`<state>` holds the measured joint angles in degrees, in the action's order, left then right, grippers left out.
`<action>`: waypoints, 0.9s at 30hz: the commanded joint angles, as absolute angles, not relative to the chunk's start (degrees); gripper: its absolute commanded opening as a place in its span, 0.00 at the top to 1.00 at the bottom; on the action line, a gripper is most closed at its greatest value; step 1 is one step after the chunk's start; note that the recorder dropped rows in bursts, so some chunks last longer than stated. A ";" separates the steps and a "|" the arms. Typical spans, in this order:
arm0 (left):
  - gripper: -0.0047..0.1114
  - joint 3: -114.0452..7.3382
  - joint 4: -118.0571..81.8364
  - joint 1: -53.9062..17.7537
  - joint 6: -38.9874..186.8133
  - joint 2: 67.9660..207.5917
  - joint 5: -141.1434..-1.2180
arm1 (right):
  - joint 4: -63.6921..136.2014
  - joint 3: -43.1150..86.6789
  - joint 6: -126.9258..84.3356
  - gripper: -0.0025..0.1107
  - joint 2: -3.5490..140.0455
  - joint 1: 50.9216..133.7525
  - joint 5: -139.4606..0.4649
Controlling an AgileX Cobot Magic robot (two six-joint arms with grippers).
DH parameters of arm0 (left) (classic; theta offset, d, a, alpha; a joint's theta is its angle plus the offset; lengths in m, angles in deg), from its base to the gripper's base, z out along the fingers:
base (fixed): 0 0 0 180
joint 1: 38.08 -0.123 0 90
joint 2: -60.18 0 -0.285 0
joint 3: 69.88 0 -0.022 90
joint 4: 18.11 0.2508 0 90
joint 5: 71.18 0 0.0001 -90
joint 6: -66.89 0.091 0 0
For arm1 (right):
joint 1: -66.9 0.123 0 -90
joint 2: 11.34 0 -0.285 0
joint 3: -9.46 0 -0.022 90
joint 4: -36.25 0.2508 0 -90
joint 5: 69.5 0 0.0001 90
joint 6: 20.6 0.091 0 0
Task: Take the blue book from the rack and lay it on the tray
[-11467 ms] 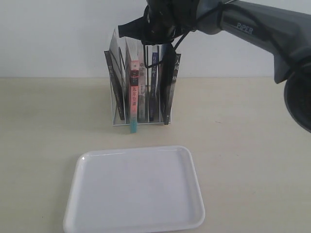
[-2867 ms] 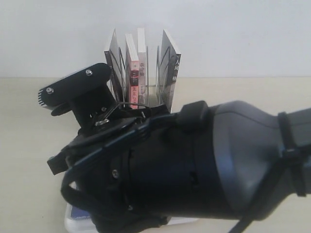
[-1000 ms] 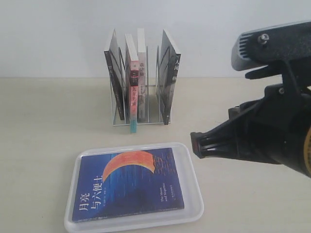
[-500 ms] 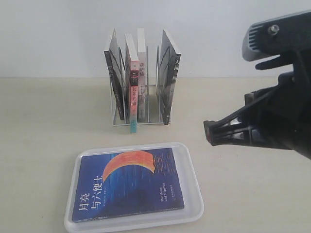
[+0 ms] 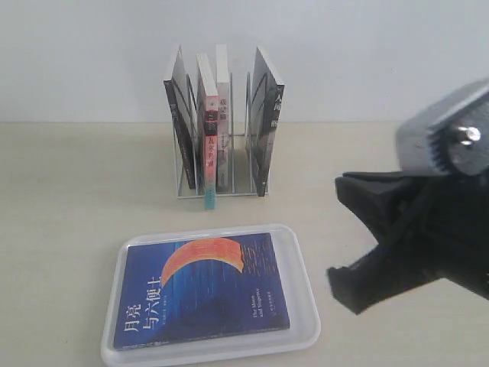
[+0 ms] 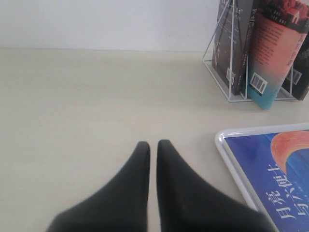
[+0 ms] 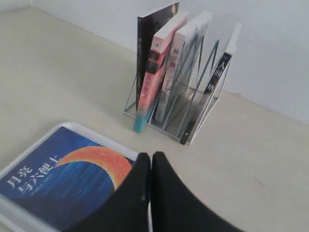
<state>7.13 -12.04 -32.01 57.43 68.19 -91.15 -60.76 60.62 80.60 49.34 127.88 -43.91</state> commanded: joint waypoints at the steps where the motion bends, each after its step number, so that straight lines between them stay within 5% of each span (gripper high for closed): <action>1: 0.92 7.34 -12.05 -32.14 57.55 67.97 -90.93 | -63.69 66.09 90.61 0.98 40.85 118.80 -48.75; 15: 0.92 7.34 -12.05 -32.14 57.55 67.97 -90.93 | -63.69 80.05 93.52 0.98 8.02 82.50 -66.84; 27: 0.92 7.34 -12.05 -32.14 57.55 67.97 -90.93 | -63.69 86.68 93.28 0.98 -3.55 78.30 -66.32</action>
